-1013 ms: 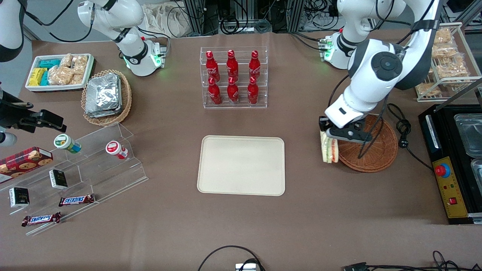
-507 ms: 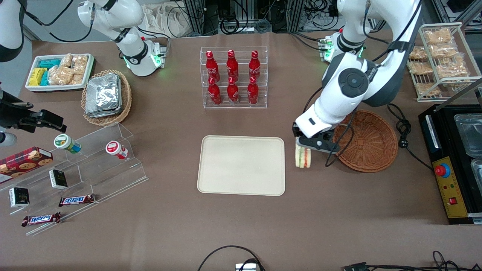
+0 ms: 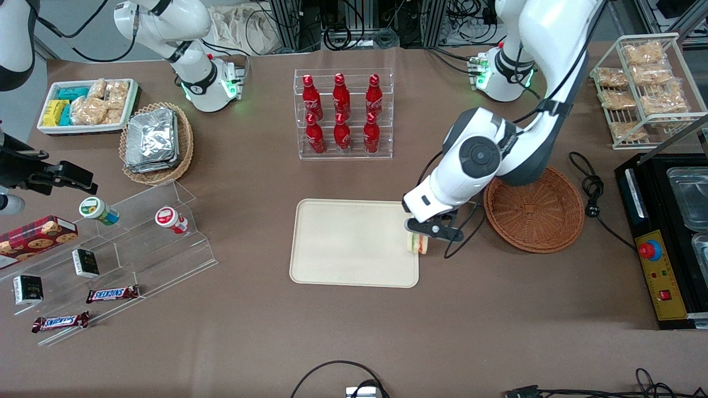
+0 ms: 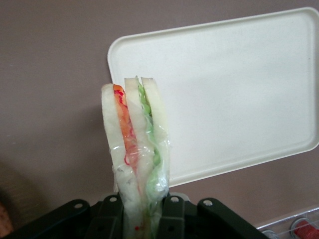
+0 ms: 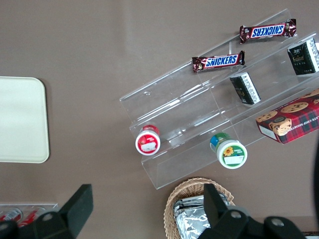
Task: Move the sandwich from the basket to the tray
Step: 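Carry the sandwich over the cream tray with the left gripper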
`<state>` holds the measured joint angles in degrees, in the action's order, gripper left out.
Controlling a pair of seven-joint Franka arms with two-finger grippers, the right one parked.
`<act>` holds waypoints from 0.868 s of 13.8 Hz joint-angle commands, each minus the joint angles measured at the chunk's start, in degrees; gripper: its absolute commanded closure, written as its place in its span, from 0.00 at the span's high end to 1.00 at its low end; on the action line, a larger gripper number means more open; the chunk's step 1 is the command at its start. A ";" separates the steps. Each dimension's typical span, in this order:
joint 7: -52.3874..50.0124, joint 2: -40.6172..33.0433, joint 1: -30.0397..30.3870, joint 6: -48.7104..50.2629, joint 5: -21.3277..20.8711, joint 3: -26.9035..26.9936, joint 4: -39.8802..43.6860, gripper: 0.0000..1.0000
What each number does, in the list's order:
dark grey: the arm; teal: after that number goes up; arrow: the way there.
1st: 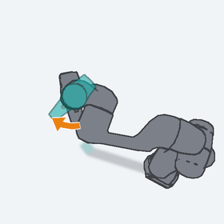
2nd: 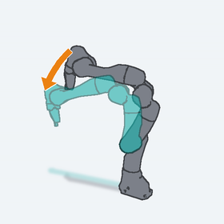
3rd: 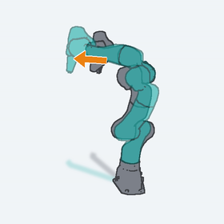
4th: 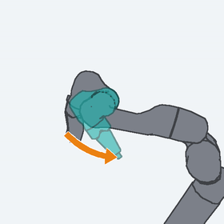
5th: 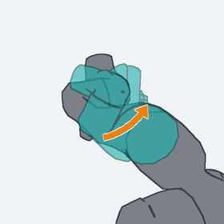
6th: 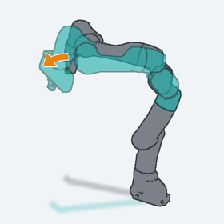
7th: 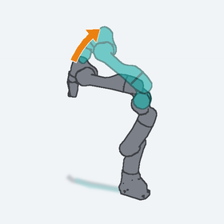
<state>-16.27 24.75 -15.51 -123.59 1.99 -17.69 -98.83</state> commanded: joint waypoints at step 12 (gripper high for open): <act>-7.63 13.92 -4.17 -6.57 -5.77 0.29 6.98 0.22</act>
<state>-22.58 37.15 -18.88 -129.80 -2.89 -17.68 -93.94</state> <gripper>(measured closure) 0.775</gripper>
